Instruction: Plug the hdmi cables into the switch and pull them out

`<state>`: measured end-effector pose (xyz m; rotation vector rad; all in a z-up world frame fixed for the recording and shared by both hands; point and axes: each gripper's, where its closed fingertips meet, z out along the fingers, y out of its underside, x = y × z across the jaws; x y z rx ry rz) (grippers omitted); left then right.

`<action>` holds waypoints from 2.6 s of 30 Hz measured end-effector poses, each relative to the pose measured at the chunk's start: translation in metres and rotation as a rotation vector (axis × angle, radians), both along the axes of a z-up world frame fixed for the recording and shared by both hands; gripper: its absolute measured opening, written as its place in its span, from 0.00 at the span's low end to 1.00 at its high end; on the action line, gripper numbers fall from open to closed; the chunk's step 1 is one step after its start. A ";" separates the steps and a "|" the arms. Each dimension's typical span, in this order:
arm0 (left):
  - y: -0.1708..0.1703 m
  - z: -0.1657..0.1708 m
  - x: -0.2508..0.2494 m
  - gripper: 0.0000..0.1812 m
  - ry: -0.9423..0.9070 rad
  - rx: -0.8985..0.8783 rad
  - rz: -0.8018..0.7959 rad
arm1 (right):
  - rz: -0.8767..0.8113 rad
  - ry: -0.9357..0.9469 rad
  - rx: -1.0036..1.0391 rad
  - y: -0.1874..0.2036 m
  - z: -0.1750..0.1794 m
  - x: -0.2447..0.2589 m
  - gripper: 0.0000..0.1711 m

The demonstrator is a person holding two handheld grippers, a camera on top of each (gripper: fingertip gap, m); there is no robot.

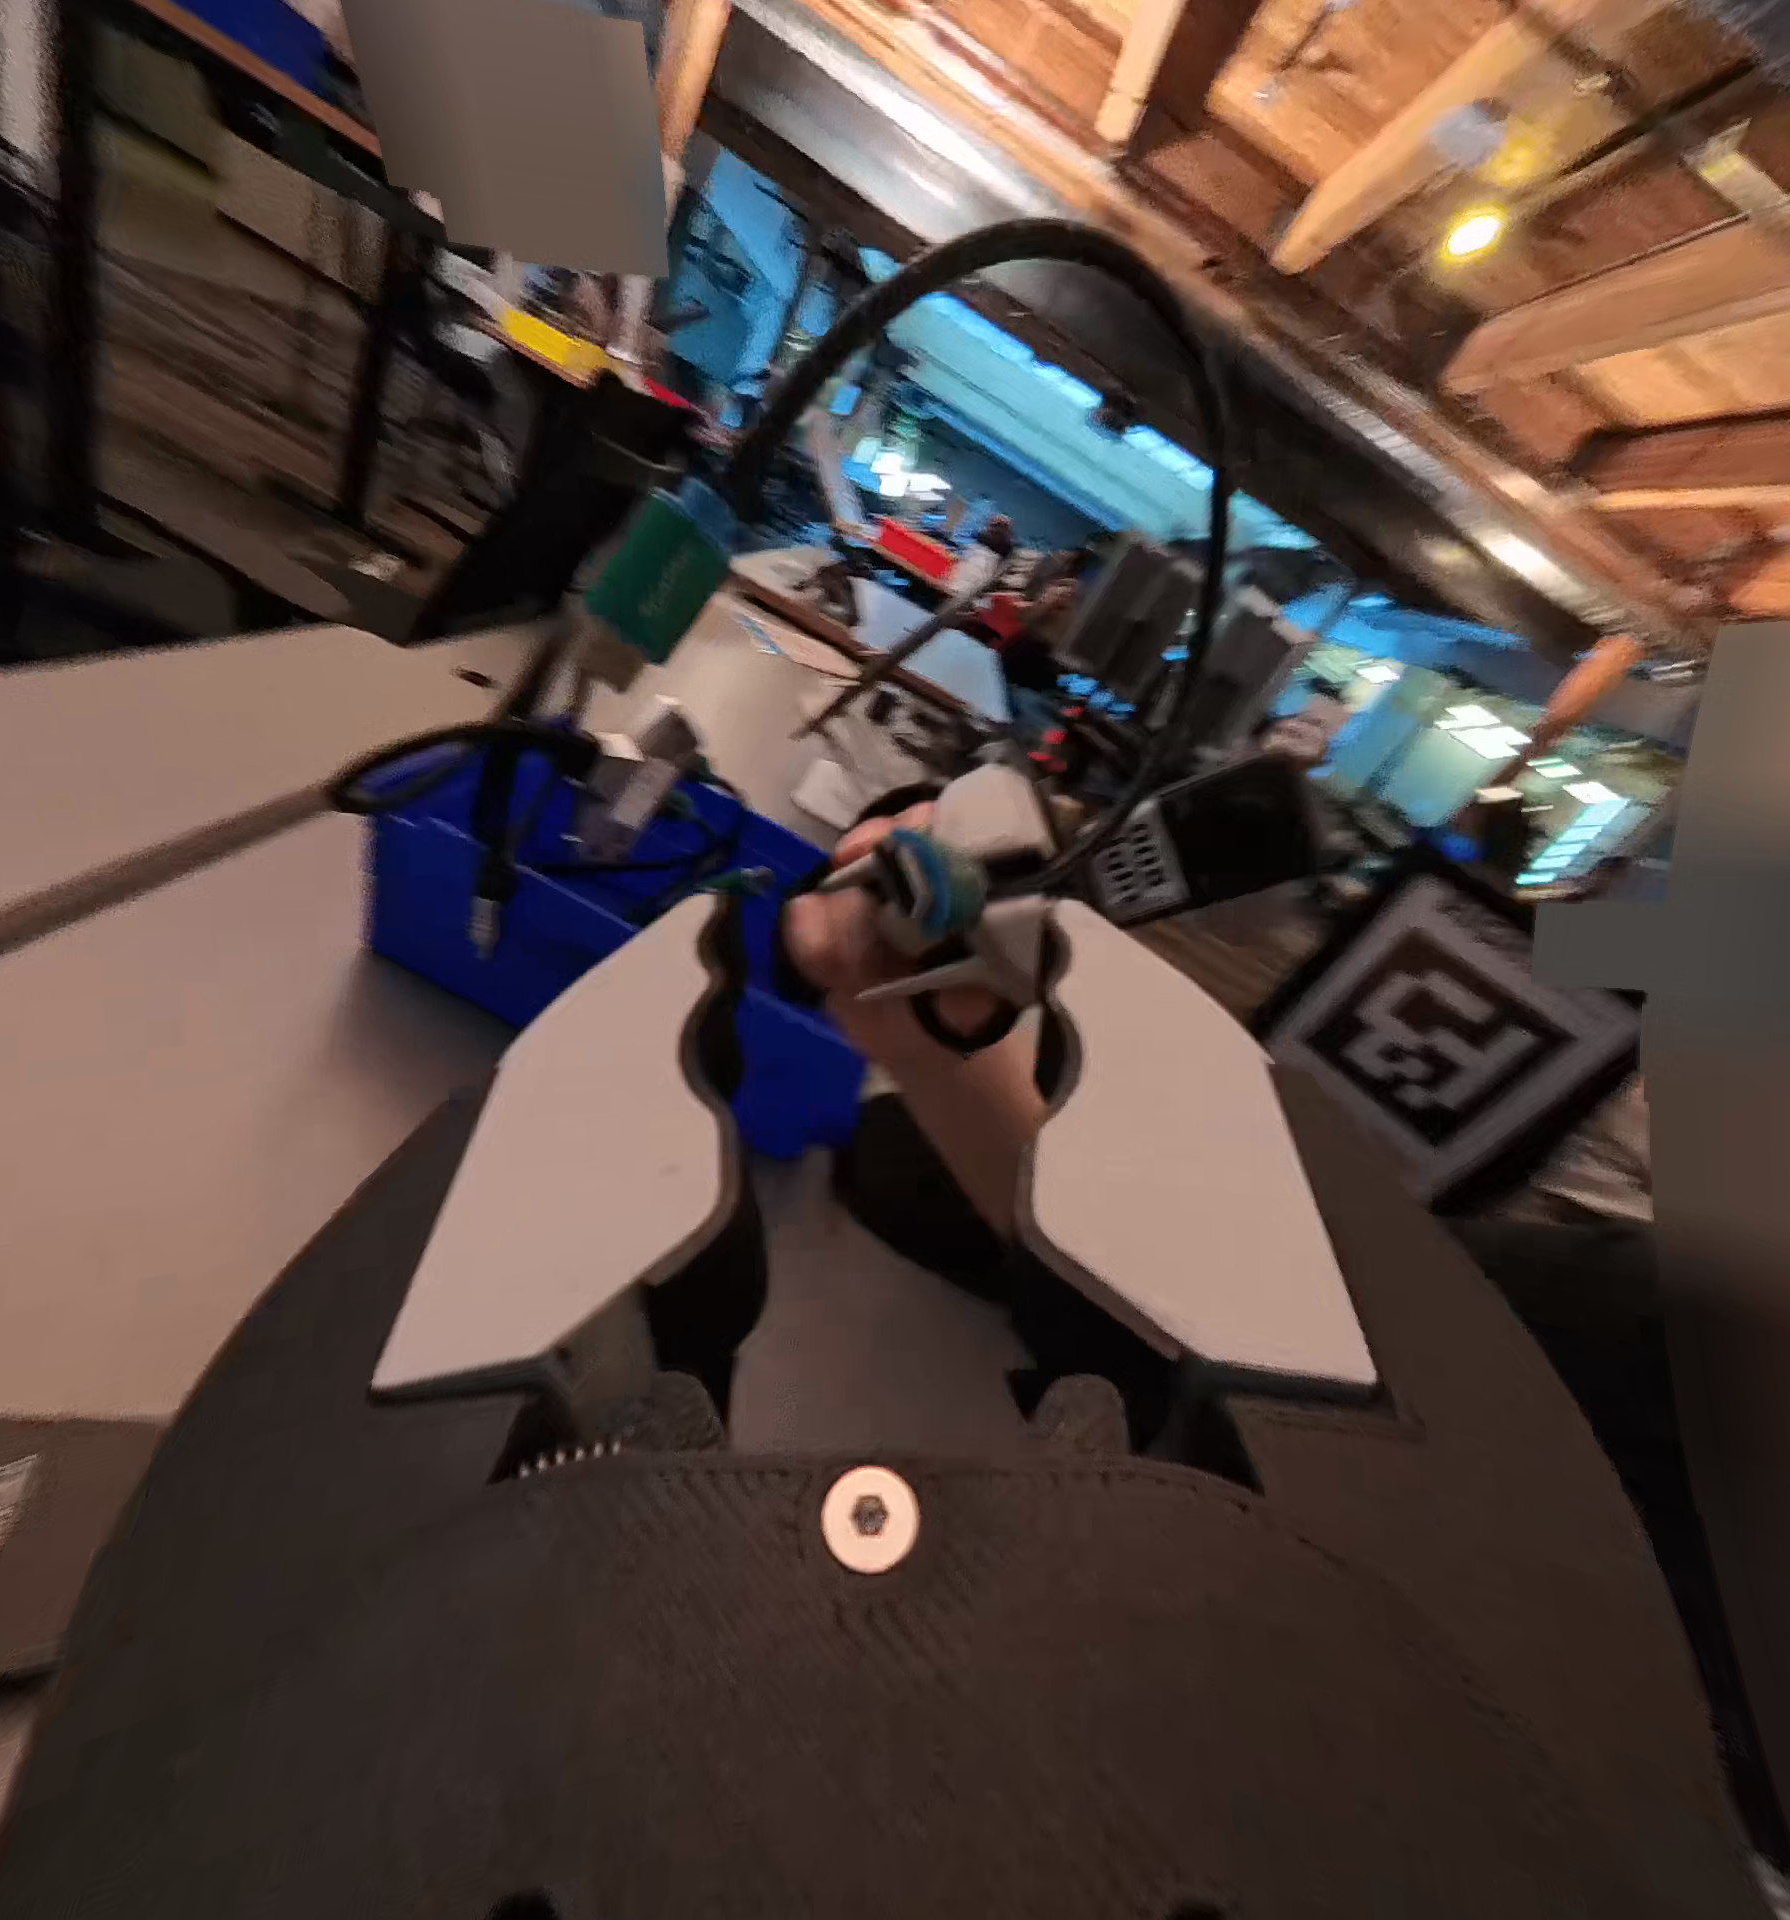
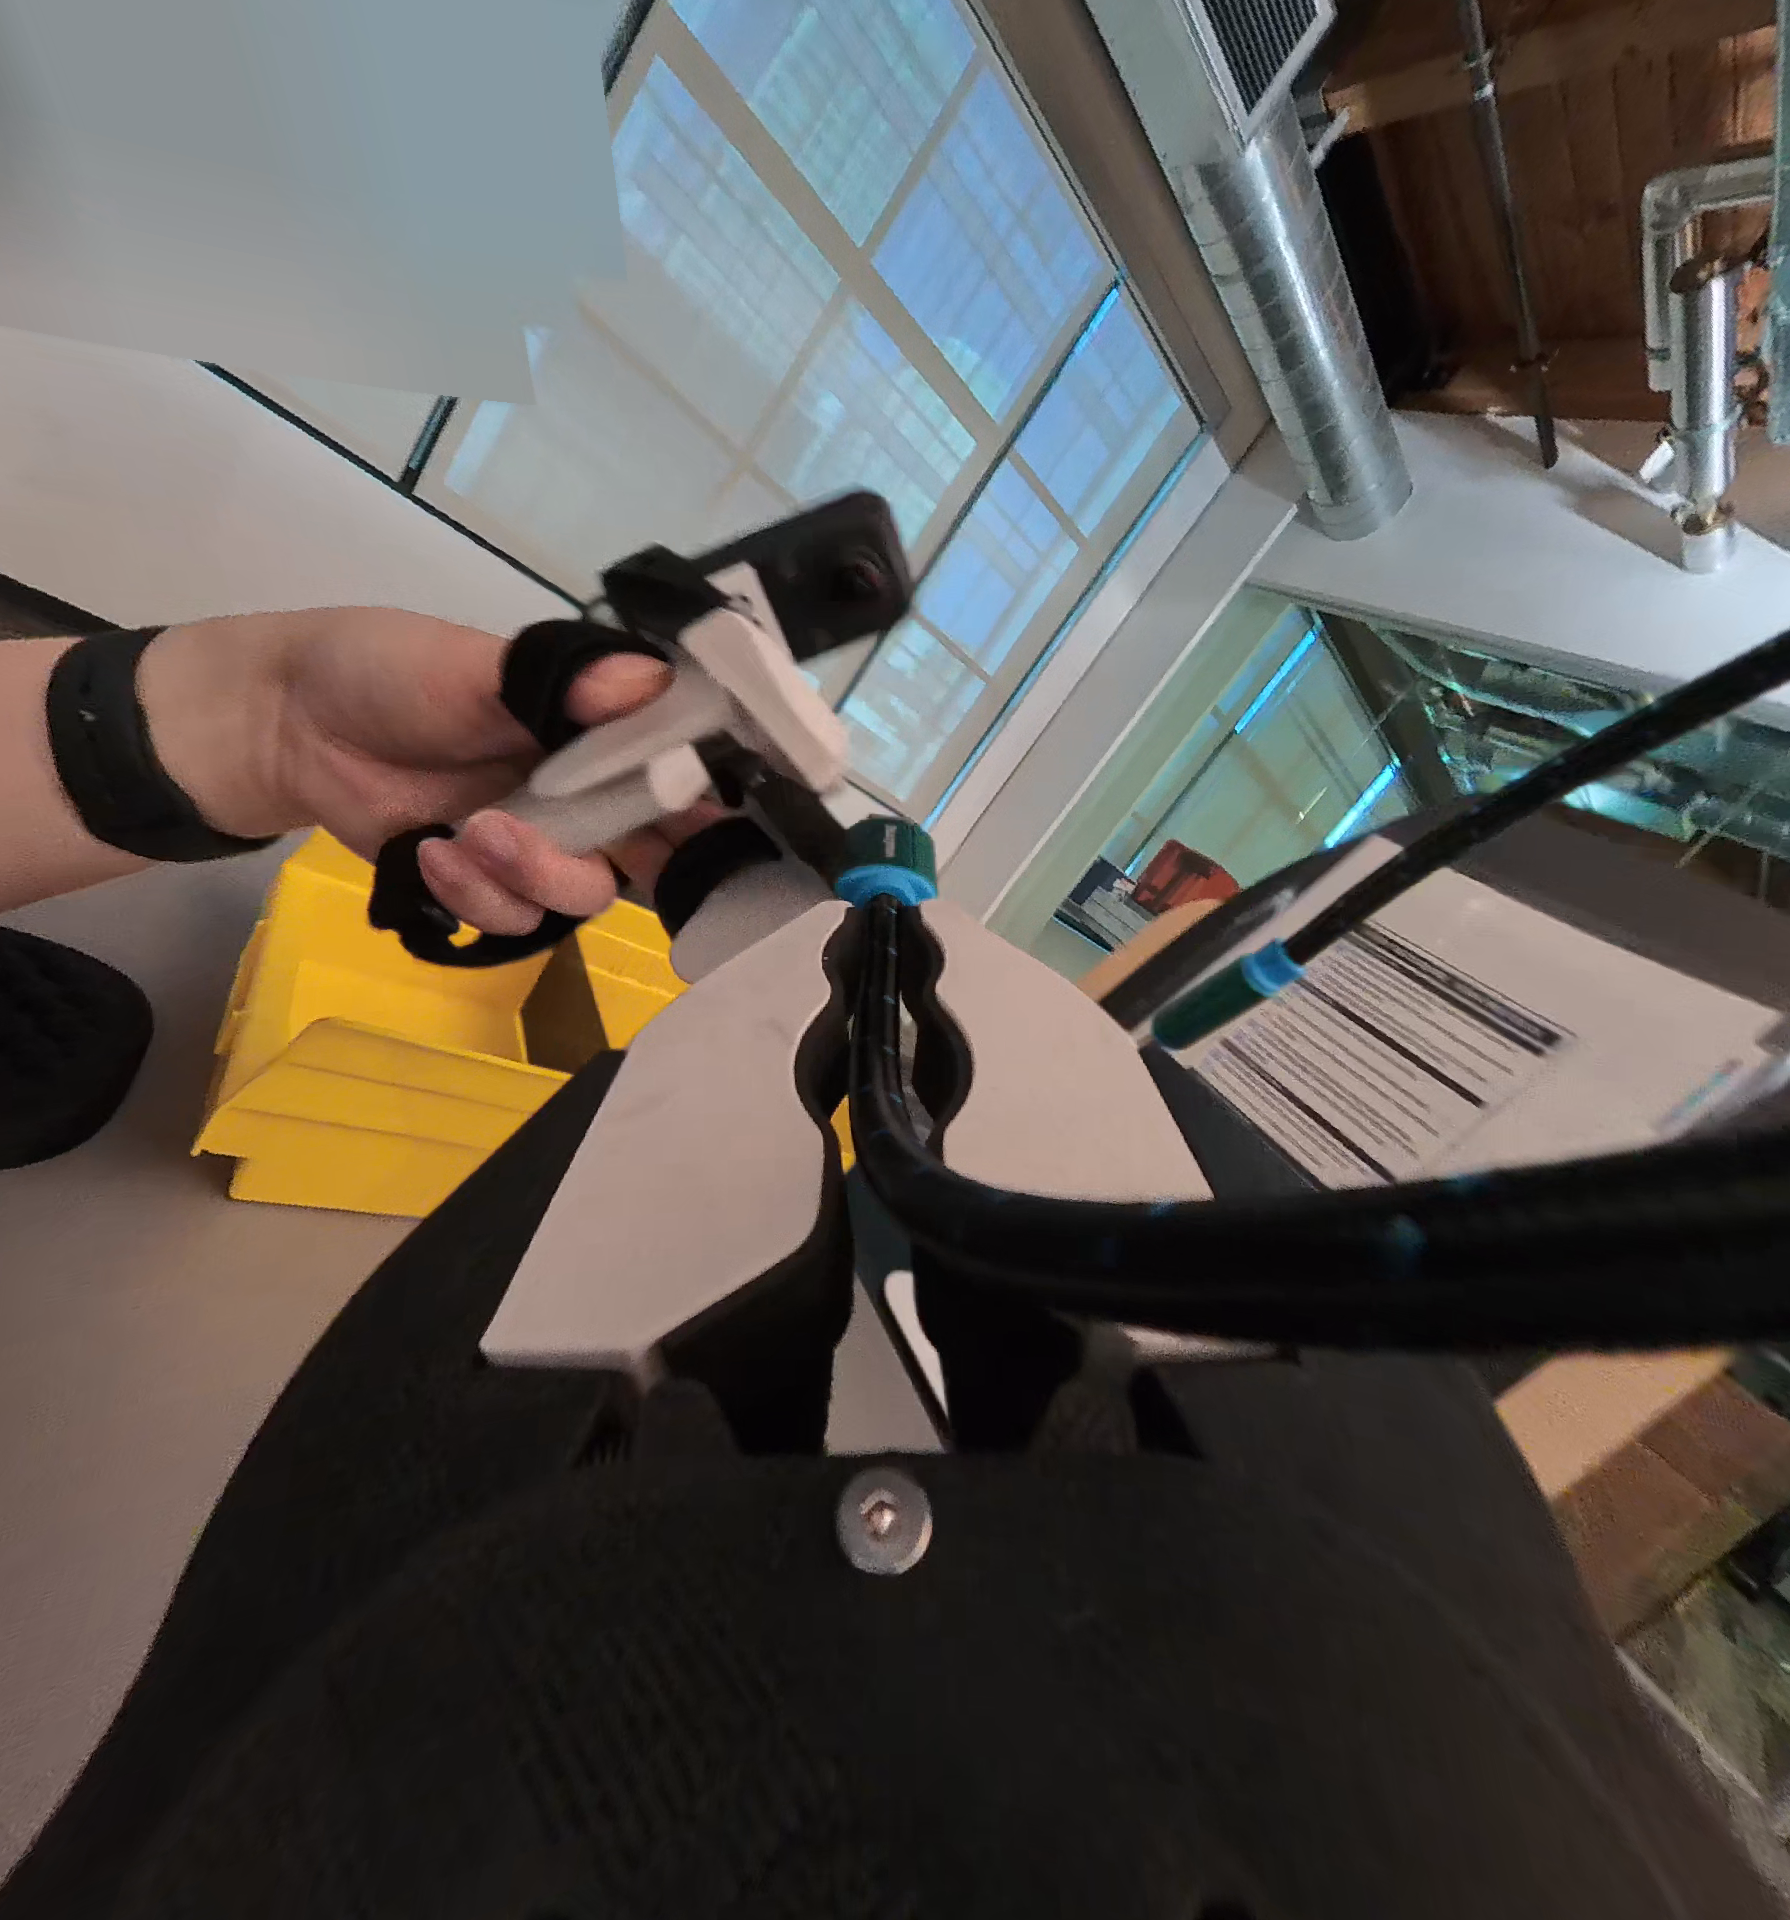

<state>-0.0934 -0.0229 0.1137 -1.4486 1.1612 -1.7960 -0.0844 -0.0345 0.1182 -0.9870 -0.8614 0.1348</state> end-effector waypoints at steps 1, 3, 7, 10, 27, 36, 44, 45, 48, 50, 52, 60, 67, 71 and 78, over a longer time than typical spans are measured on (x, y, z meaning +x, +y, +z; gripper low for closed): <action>0.008 -0.002 -0.002 0.31 0.020 0.059 0.060 | -0.021 0.011 -0.005 0.000 0.005 0.010 0.05; 0.023 -0.012 -0.008 0.31 0.110 0.196 0.176 | -0.062 0.033 0.002 -0.003 0.018 0.032 0.05; 0.050 -0.059 -0.004 0.46 0.394 0.346 0.322 | -0.110 0.081 0.016 -0.015 0.042 0.065 0.05; 0.073 -0.082 0.007 0.50 0.460 0.299 0.418 | -0.128 0.076 0.043 -0.027 0.054 0.077 0.04; 0.109 -0.216 0.038 0.48 1.134 0.615 -0.074 | -0.076 0.145 0.082 -0.069 0.090 0.110 0.05; 0.131 -0.273 0.002 0.53 1.382 0.784 -0.238 | -0.054 0.195 0.083 -0.068 0.092 0.128 0.05; 0.133 -0.280 -0.002 0.41 1.451 0.786 -0.315 | -0.053 0.198 0.067 -0.065 0.089 0.130 0.05; 0.132 -0.279 -0.002 0.37 1.452 0.791 -0.329 | -0.051 0.195 0.068 -0.065 0.088 0.130 0.05; 0.132 -0.279 -0.003 0.37 1.471 0.831 -0.367 | -0.046 0.192 0.069 -0.065 0.088 0.128 0.05; 0.132 -0.278 -0.003 0.37 1.490 0.845 -0.374 | -0.047 0.186 0.063 -0.064 0.087 0.127 0.05; 0.128 -0.280 -0.005 0.45 1.500 0.851 -0.392 | -0.048 0.181 0.054 -0.061 0.085 0.126 0.05; 0.125 -0.278 -0.005 0.37 1.558 0.854 -0.358 | -0.056 0.168 0.038 -0.057 0.082 0.124 0.05; 0.114 -0.252 0.002 0.37 1.349 0.990 -0.214 | -0.064 0.179 0.022 -0.050 0.077 0.128 0.05; 0.104 -0.209 0.012 0.37 1.128 1.071 -0.037 | -0.077 0.184 0.022 -0.048 0.076 0.132 0.05; 0.063 -0.117 0.027 0.37 0.657 1.281 0.224 | -0.115 0.010 0.020 -0.050 0.064 0.120 0.05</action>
